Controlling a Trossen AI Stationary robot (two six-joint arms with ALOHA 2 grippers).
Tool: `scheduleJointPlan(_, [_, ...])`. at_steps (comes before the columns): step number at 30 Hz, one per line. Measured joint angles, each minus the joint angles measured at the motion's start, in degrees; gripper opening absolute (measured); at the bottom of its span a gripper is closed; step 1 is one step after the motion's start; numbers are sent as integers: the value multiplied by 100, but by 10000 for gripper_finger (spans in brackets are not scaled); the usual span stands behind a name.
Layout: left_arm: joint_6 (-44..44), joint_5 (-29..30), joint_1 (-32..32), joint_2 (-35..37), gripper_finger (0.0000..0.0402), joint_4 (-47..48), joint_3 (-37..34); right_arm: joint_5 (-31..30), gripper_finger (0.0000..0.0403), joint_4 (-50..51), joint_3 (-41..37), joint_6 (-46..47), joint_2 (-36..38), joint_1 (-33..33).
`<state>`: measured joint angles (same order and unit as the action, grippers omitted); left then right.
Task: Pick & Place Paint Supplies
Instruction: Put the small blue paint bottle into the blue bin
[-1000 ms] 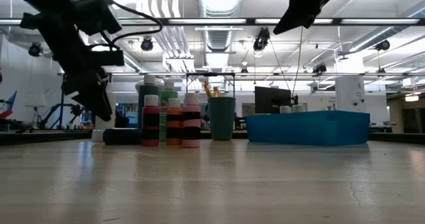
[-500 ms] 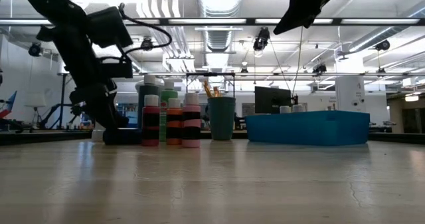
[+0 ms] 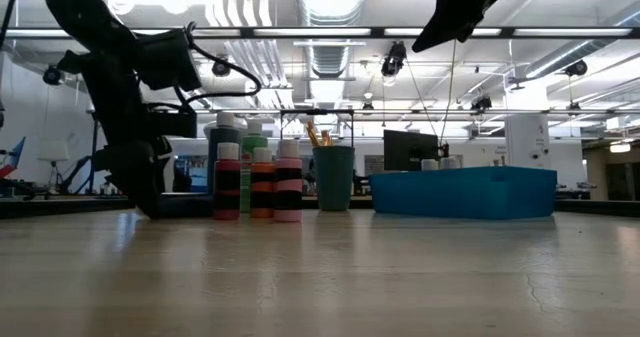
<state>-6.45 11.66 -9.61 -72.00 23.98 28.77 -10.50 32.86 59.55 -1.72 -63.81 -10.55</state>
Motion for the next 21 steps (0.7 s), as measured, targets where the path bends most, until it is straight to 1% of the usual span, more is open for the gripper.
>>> scheduleJointPlan(3, [62,128,4,60,273,0,-7,0,9,0,0,5,0,0])
scheduleJointPlan(10, [58,186,-7,91,272,-47,-9,0,8,21,0,2,0,0])
scheduleJointPlan(17, [61,166,-7,82,272,-502,2,0,8,22,0,5,0,0])
scheduleJointPlan(21, [-189,203,-15,-12,271,-502,2,0,8,35,0,5,0,0])
